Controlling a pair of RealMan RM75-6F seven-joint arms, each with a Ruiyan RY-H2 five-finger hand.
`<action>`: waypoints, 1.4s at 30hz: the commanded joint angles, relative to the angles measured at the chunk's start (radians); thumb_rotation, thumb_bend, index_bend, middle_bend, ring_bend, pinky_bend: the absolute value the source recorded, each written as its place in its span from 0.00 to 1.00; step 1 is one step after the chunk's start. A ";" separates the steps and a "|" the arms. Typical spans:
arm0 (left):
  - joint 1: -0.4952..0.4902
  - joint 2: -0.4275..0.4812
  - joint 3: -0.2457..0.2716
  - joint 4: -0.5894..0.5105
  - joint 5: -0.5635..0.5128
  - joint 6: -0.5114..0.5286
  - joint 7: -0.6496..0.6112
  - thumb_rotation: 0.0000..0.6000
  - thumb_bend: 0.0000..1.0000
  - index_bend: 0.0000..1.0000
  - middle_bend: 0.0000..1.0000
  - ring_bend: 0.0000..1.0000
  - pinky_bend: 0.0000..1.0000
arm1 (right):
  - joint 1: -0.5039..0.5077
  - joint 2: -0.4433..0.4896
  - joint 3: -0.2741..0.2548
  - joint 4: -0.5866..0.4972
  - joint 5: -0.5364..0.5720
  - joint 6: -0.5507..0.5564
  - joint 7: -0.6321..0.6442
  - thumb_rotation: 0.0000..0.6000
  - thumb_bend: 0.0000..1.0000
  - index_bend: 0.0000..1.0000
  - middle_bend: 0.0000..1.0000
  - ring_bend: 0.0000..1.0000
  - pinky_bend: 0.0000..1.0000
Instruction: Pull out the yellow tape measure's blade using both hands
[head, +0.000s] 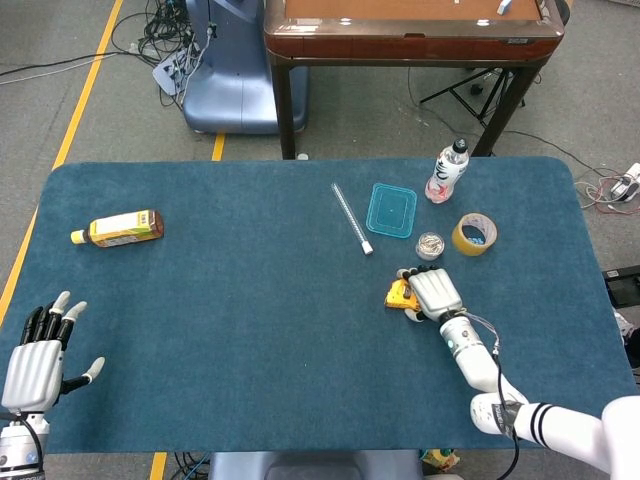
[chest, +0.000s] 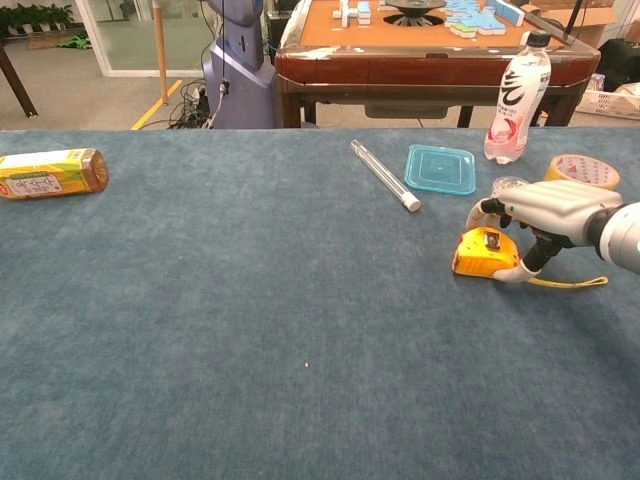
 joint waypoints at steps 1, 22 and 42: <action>0.001 0.000 -0.001 0.001 0.000 0.001 -0.001 1.00 0.19 0.13 0.00 0.00 0.01 | 0.004 -0.004 0.001 0.005 0.000 -0.001 0.002 1.00 0.35 0.27 0.34 0.25 0.26; -0.152 0.097 -0.118 -0.172 -0.094 -0.216 -0.216 1.00 0.19 0.09 0.00 0.00 0.01 | 0.137 0.121 0.109 -0.285 0.076 -0.032 -0.046 1.00 0.69 0.69 0.66 0.54 0.31; -0.332 -0.077 -0.246 -0.263 -0.372 -0.346 -0.279 1.00 0.19 0.00 0.00 0.00 0.01 | 0.317 0.075 0.191 -0.487 0.379 0.158 -0.198 1.00 0.72 0.76 0.74 0.68 0.41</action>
